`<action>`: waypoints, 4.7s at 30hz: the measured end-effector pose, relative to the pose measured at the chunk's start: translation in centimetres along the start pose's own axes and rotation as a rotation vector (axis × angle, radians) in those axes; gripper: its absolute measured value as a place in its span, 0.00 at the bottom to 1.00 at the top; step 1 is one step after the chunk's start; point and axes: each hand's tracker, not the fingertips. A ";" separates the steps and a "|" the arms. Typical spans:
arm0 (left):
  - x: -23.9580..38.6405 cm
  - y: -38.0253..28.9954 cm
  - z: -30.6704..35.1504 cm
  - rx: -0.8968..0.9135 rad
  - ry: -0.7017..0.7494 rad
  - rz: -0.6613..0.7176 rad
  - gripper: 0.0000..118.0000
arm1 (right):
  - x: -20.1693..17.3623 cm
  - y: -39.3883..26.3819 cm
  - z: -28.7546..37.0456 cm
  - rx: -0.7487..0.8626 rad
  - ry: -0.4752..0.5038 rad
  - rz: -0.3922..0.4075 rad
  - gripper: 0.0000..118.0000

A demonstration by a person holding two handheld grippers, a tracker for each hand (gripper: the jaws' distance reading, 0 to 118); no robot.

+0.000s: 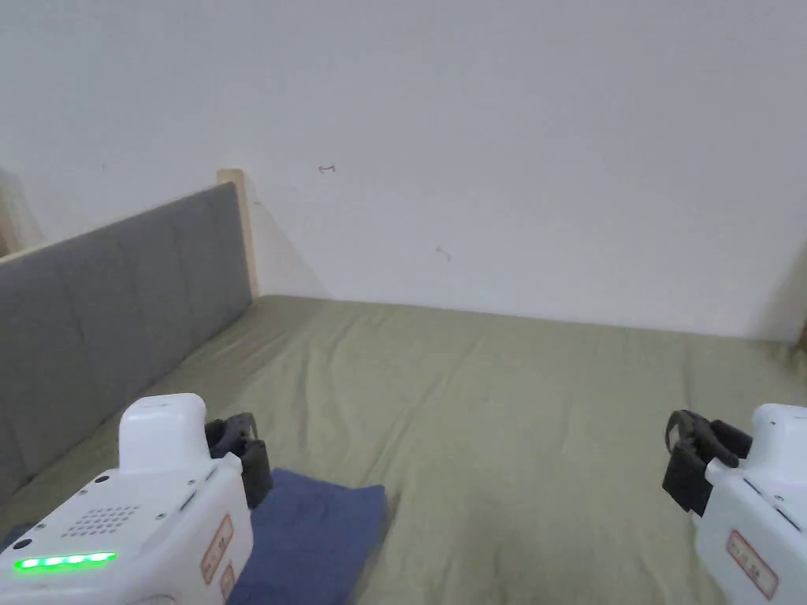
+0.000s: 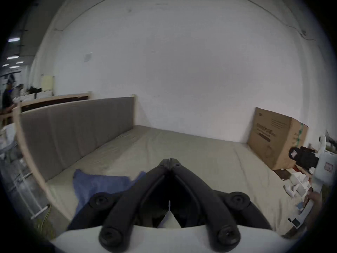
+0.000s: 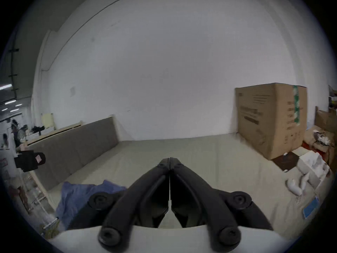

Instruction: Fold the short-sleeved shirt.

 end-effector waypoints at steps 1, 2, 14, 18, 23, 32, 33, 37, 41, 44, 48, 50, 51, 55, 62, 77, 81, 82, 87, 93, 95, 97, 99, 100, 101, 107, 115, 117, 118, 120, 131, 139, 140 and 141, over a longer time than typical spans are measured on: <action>-1.1 -0.3 0.4 -0.003 0.031 0.014 0.00 | -1.1 -0.2 -0.3 -0.003 0.048 0.005 0.00; -2.2 -0.7 0.7 -0.006 0.053 0.034 0.00 | -2.3 -0.4 -0.6 -0.018 0.105 0.013 0.00; -9.3 0.4 -7.7 -0.681 -0.075 0.043 0.00 | -2.1 -1.2 -1.0 -0.095 0.090 0.129 0.00; -11.7 -4.9 -13.9 -0.936 -0.038 0.132 0.02 | 0.1 -2.3 -1.3 -0.172 0.045 0.137 0.00; -12.2 -10.4 -19.3 -0.997 0.009 0.165 0.98 | 2.0 -3.8 -1.6 -0.257 0.013 0.108 0.00; -8.1 -18.7 -21.9 -0.989 0.101 -0.029 1.00 | 3.7 -5.5 -2.4 -0.350 -0.020 0.073 0.00; -8.2 -18.6 -22.1 -1.012 0.138 0.027 1.00 | 3.7 -5.6 -2.3 -0.345 -0.029 0.070 0.00; -7.1 -17.8 -18.9 -0.944 0.167 -0.015 1.00 | 4.0 -5.6 -2.0 -0.285 -0.048 0.036 0.00; -5.9 -14.7 -15.5 -0.911 0.136 -0.010 0.57 | 3.9 -4.9 -1.8 -0.278 -0.038 0.032 0.00; -6.8 -12.5 -14.9 -0.847 0.077 -0.055 0.03 | 3.9 -4.4 -1.2 -0.267 -0.025 0.041 0.00; -9.2 -5.5 -13.2 -0.677 0.058 -0.080 0.03 | 4.4 -3.8 0.1 -0.238 -0.018 0.038 0.00; -9.1 -0.9 -11.7 -0.563 0.052 -0.138 0.03 | 4.7 -3.5 0.6 -0.230 -0.018 0.037 0.00; -8.1 1.0 -10.7 -0.492 0.049 -0.178 0.03 | 4.8 -3.2 0.9 -0.224 -0.019 0.035 0.00; -2.5 9.9 -6.3 -0.249 -0.096 -0.246 0.03 | 5.6 -1.9 2.3 -0.164 -0.015 0.020 0.00; 10.5 16.4 -1.4 -0.080 -0.442 -0.262 0.03 | 7.6 1.3 5.3 -0.055 -0.010 -0.039 0.00; 32.6 -6.4 -13.3 -0.820 -0.732 -0.333 0.03 | 16.2 -0.6 9.7 -0.087 -0.181 -0.141 0.00; 33.0 -12.5 -15.4 -1.019 -0.663 -0.230 0.06 | 17.3 -2.8 9.5 -0.154 -0.203 -0.164 0.00; 32.6 -13.2 -15.6 -1.037 -0.653 -0.195 0.17 | 17.5 -3.3 9.3 -0.165 -0.205 -0.168 0.00; 30.7 -13.2 -15.7 -1.028 -0.653 -0.190 0.88 | 17.6 -4.4 8.8 -0.201 -0.206 -0.194 0.00; 23.0 -9.1 -13.7 -0.810 -0.587 -0.159 0.87 | 16.7 -4.1 8.5 -0.200 -0.193 -0.182 0.00; 19.9 -7.6 -11.7 -0.661 -0.525 -0.172 0.76 | 16.3 -4.0 8.5 -0.199 -0.188 -0.172 0.00; 16.2 -6.5 -9.9 -0.541 -0.488 -0.172 0.24 | 15.8 -3.9 8.5 -0.203 -0.188 -0.160 0.00; 14.0 -5.9 -8.7 -0.485 -0.430 -0.180 0.02 | 15.4 -3.8 8.4 -0.208 -0.184 -0.153 0.00; 12.7 -5.9 -8.6 -0.463 -0.378 -0.193 0.01 | 15.2 -3.8 8.3 -0.210 -0.182 -0.150 0.00; 12.0 -5.6 -8.6 -0.442 -0.375 -0.172 0.01 | 15.1 -3.9 8.2 -0.214 -0.181 -0.147 0.00; 11.6 -7.2 -14.4 -0.658 -0.364 -0.090 0.00 | 14.5 -4.7 7.0 -0.248 -0.168 -0.138 0.00; 14.1 -15.5 -26.0 -0.822 -0.269 -0.092 0.97 | 15.9 -5.8 5.2 -0.313 -0.179 -0.139 0.00; 14.0 -18.4 -27.4 -0.898 -0.214 -0.097 0.97 | 16.6 -6.1 4.8 -0.328 -0.194 -0.144 0.00; 13.9 -19.8 -27.9 -0.931 -0.210 -0.086 0.97 | 16.9 -6.2 4.6 -0.337 -0.205 -0.144 0.00; 14.3 -21.8 -27.4 -1.011 -0.203 -0.106 0.90 | 17.6 -6.5 3.8 -0.354 -0.221 -0.146 0.00; 14.3 -13.2 -15.6 -0.673 -0.418 -0.203 0.02 | 25.0 -11.2 -14.8 -0.873 -0.194 -0.182 0.80; 10.9 -11.4 -13.4 -0.675 -0.426 -0.153 0.02 | 26.3 -15.6 -21.1 -1.091 -0.238 -0.125 0.66; 10.8 -11.4 -13.5 -0.679 -0.424 -0.148 0.02 | 26.0 -15.0 -20.9 -1.084 -0.227 -0.078 0.51; 10.5 -11.3 -13.6 -0.677 -0.424 -0.141 0.02 | 25.5 -14.0 -20.1 -1.088 -0.195 -0.044 0.07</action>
